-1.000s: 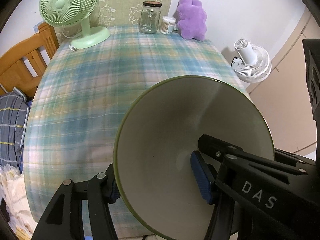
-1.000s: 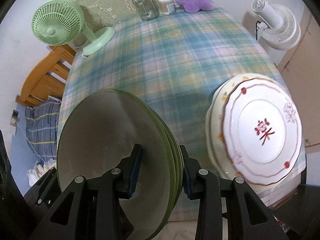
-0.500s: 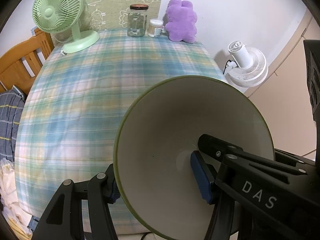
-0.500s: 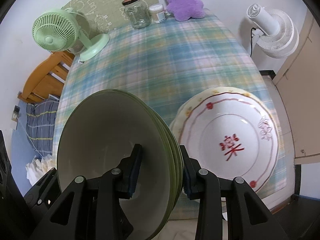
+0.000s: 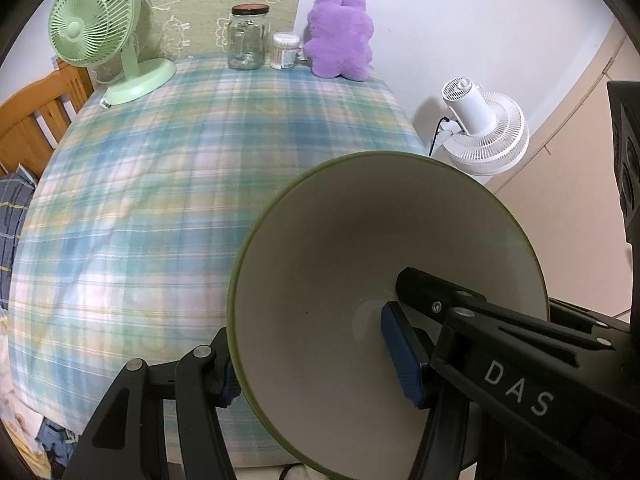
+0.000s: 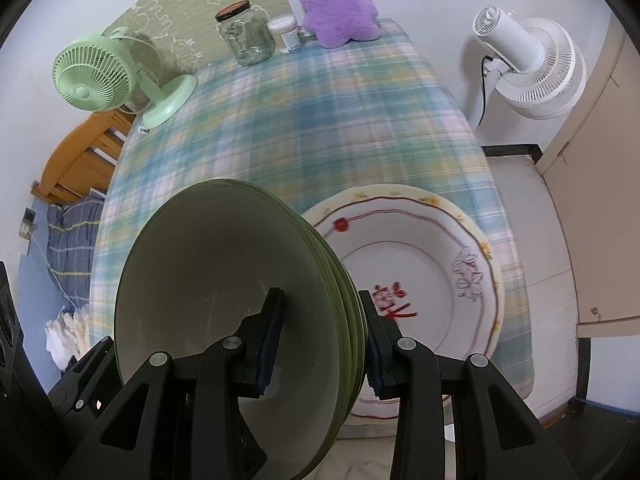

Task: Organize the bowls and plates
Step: 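Carry the nested bowl stack with both tools over the floral plate stack, then lower the bowl stack onto the floral plates and open both tools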

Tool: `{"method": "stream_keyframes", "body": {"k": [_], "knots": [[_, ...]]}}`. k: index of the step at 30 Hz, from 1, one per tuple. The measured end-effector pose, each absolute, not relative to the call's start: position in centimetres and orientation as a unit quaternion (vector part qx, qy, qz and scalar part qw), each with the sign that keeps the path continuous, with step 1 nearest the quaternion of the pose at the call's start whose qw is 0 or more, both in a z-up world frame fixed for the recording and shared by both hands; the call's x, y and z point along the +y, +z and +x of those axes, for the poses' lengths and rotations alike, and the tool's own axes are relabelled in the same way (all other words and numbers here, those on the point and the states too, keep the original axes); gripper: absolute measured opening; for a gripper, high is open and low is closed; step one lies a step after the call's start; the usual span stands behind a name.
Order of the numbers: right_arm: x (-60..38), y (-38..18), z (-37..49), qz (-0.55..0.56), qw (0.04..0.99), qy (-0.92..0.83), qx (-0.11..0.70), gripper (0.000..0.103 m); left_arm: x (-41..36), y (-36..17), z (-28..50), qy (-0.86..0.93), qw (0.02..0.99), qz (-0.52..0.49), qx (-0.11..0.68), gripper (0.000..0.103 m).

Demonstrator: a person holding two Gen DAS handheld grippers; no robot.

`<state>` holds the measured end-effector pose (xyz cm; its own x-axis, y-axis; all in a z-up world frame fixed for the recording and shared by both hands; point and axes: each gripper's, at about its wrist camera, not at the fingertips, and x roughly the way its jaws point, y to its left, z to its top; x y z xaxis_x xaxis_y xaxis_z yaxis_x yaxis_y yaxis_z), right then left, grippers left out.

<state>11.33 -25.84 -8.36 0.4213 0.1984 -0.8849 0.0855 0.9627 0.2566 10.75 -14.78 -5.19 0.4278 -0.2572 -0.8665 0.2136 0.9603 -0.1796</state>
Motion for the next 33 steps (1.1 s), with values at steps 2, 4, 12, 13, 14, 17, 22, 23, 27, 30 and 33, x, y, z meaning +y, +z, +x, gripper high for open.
{"method": "stream_keyframes", "body": {"k": [2,4,12,13,14,17,22,23,27,30,33], "knots": [[-26.5,-8.5,11.5,0.13,0.832,0.033,0.539,0.039,-15.5,-5.5,10.9,-0.14,0.843,-0.024,0.518,0.061],[-27.1,-8.8,11.6,0.128,0.831,0.032,0.541,0.039,-16.2,-5.8,10.9,-0.14,0.842,-0.027,0.521,0.061],[-29.6,-10.1,12.3,0.119,0.821,0.027,0.557,0.039,-18.3,-7.4,11.3,-0.141,0.831,-0.039,0.537,0.061],[-29.9,-10.2,12.3,0.119,0.82,0.027,0.559,0.039,-18.5,-7.6,11.3,-0.14,0.829,-0.04,0.539,0.061],[-30.1,-10.5,12.5,0.118,0.818,0.027,0.562,0.039,-18.7,-7.8,11.4,-0.14,0.828,-0.04,0.541,0.061],[-30.6,-11.0,12.7,0.117,0.815,0.027,0.567,0.039,-19.1,-8.3,11.6,-0.138,0.825,-0.042,0.546,0.061],[-31.1,-11.9,13.3,0.116,0.81,0.025,0.575,0.039,-19.5,-9.0,11.9,-0.132,0.823,-0.043,0.551,0.061],[-31.2,-12.0,13.3,0.118,0.809,0.026,0.575,0.039,-19.6,-9.0,12.0,-0.131,0.824,-0.043,0.549,0.061],[-31.4,-12.0,13.6,0.116,0.814,0.028,0.568,0.039,-20.1,-9.1,12.3,-0.124,0.83,-0.037,0.543,0.059],[-31.6,-12.3,13.6,0.119,0.815,0.028,0.567,0.042,-20.5,-9.0,12.1,-0.124,0.834,-0.024,0.536,0.06],[-31.9,-12.7,13.4,0.131,0.813,0.033,0.566,0.046,-20.8,-9.1,11.8,-0.126,0.836,-0.017,0.534,0.06]]}}
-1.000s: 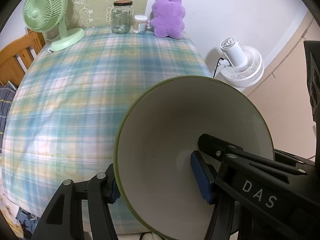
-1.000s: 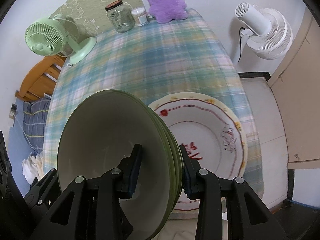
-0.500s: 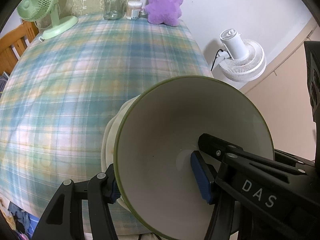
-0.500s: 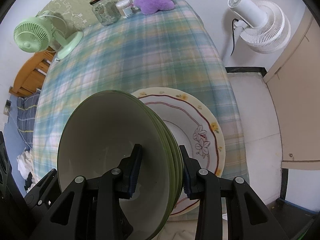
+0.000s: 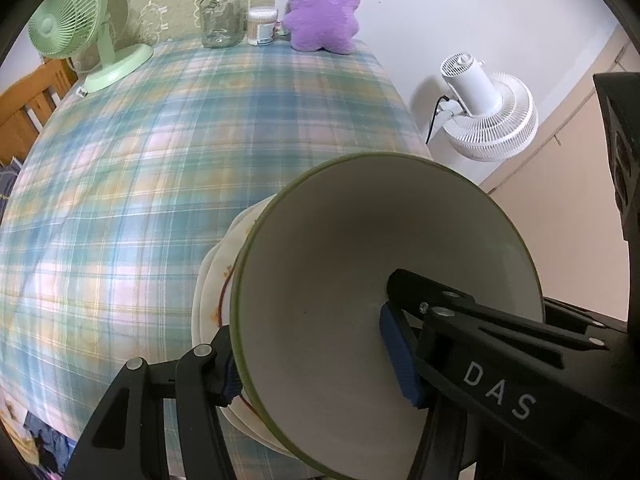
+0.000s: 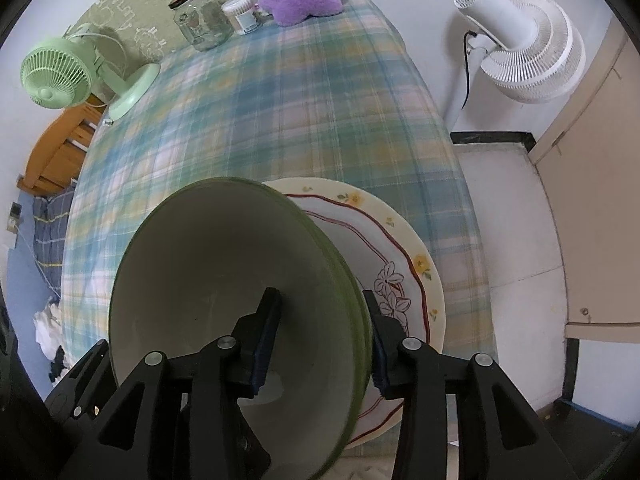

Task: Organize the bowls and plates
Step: 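Lower the bowl stack onto the floral plates and open both tools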

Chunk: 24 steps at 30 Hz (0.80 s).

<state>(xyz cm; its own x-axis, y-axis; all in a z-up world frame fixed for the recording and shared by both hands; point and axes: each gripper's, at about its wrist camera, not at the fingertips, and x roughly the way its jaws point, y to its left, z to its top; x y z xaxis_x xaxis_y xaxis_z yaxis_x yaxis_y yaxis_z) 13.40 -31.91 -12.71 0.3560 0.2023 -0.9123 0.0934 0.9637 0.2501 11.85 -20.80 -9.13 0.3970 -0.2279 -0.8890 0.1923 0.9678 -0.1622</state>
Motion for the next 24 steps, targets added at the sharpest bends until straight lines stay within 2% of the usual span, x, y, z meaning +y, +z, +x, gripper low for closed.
{"method": "stream_keyframes", "body": {"k": [5,7,10,12,14,24], "knots": [[-32.2,-12.9,12.8,0.13,0.82,0.037,0.557,0.047,-20.9,-9.4,11.6,-0.122,0.836,-0.014,0.535,0.065],[-32.3,-12.8,12.5,0.132,0.822,0.041,0.552,0.047,-20.7,-9.4,11.5,-0.113,0.838,-0.011,0.534,0.072],[-32.3,-12.4,11.9,0.129,0.831,0.034,0.541,0.057,-20.2,-9.2,11.3,-0.106,0.841,-0.014,0.53,0.082],[-32.2,-11.9,11.6,0.121,0.837,0.025,0.533,0.067,-19.9,-8.9,11.1,-0.109,0.843,-0.01,0.527,0.085],[-32.0,-11.4,11.3,0.112,0.842,0.01,0.527,0.069,-19.6,-8.3,10.8,-0.112,0.847,-0.003,0.519,0.09],[-29.9,-7.0,9.7,0.094,0.889,-0.052,0.445,0.068,-14.2,-4.8,10.2,-0.1,0.884,0.007,0.456,0.092]]}}
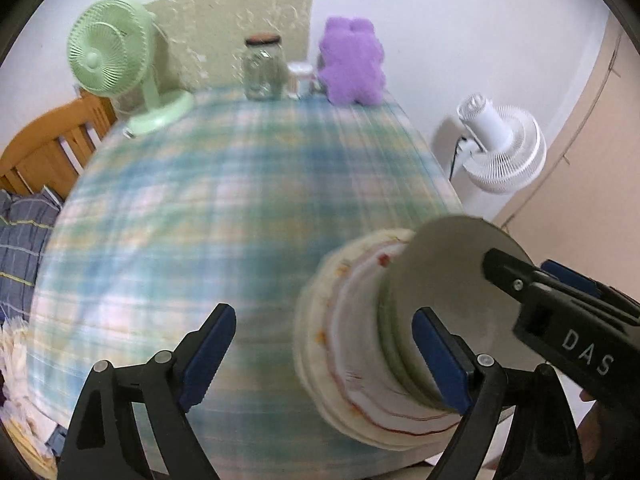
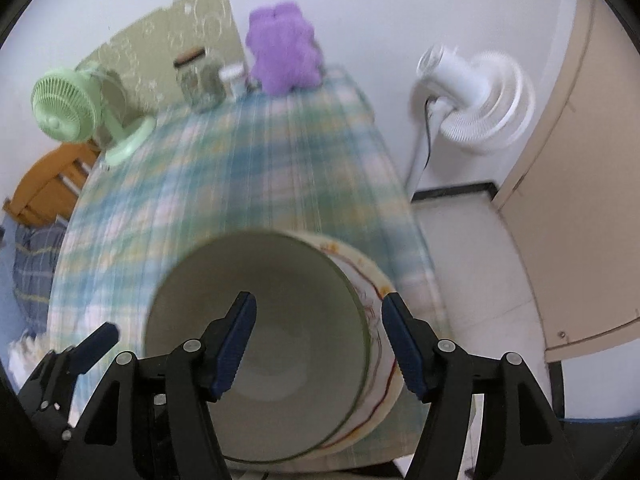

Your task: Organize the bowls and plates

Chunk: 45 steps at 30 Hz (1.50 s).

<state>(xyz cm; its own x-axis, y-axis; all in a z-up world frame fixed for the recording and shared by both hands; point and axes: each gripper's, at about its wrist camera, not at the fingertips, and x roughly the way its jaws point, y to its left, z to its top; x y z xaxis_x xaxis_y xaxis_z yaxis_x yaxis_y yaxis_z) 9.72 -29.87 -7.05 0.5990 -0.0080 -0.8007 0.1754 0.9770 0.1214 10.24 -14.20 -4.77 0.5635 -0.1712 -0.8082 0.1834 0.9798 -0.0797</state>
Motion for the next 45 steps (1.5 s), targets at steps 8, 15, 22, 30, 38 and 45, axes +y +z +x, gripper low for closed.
{"method": "stream_keyframes", "body": {"k": [8,15,22,30,38,45], "knots": [[-25.2,-5.0,7.8,0.086,0.908,-0.096,0.398,0.07,-7.6,-2.5,10.1,-0.116,0.903,0.02,0.413,0.091],[-19.9,-5.0,6.1,0.101,0.915,-0.112,0.373,0.072,-2.1,-2.2,9.9,-0.117,0.911,0.028,0.394,0.092],[-15.1,-5.3,4.8,0.086,0.931,-0.09,0.344,0.072,1.7,-2.5,8.3,-0.091,0.927,0.03,0.361,0.094],[-11.9,-7.9,3.0,0.062,0.941,-0.046,0.329,0.072,4.6,-5.1,5.3,-0.063,0.941,0.027,0.333,0.095],[-10.2,-10.7,-0.6,0.06,0.944,-0.028,0.324,0.076,7.0,-6.9,1.1,-0.036,0.945,0.021,0.325,0.095],[-9.2,-10.6,-3.0,0.053,0.952,-0.022,0.299,0.081,7.8,-6.9,-1.0,-0.03,0.951,0.016,0.306,0.096]]}}
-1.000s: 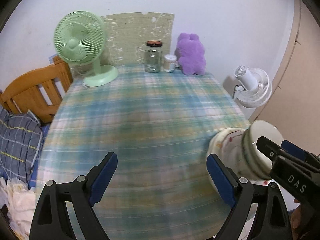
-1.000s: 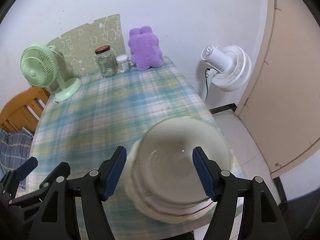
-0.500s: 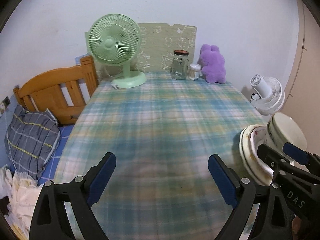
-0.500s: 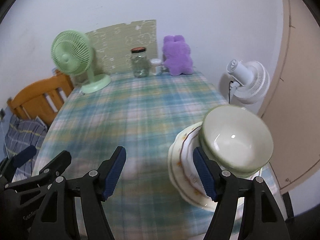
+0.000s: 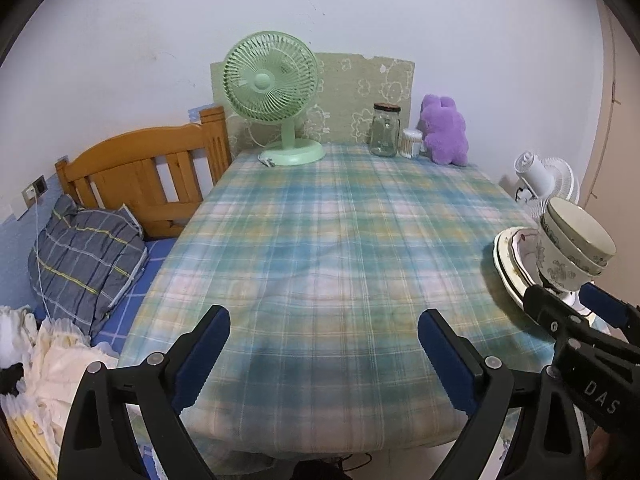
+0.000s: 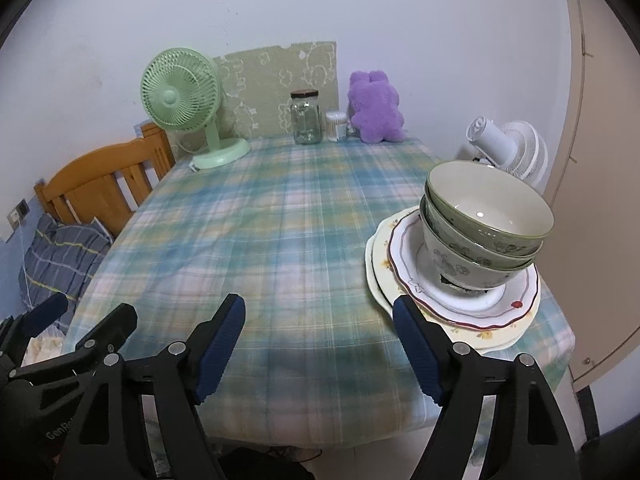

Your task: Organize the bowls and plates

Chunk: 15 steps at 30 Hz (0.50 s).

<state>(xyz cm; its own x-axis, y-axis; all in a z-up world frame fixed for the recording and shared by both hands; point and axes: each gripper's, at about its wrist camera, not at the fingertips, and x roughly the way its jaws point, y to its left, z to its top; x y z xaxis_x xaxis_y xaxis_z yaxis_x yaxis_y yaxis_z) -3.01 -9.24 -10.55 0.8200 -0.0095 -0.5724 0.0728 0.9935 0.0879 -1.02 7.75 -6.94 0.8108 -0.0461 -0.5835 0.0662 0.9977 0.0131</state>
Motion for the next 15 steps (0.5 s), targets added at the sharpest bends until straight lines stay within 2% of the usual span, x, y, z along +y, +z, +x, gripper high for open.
{"method": "stream_keyframes", "body": {"k": [15], "knots": [[-9.6,-10.4,-4.2,0.053,0.955,-0.019,0.29,0.082,7.4,-6.5,-2.2,-0.027,0.957,0.013,0.29,0.096]]}}
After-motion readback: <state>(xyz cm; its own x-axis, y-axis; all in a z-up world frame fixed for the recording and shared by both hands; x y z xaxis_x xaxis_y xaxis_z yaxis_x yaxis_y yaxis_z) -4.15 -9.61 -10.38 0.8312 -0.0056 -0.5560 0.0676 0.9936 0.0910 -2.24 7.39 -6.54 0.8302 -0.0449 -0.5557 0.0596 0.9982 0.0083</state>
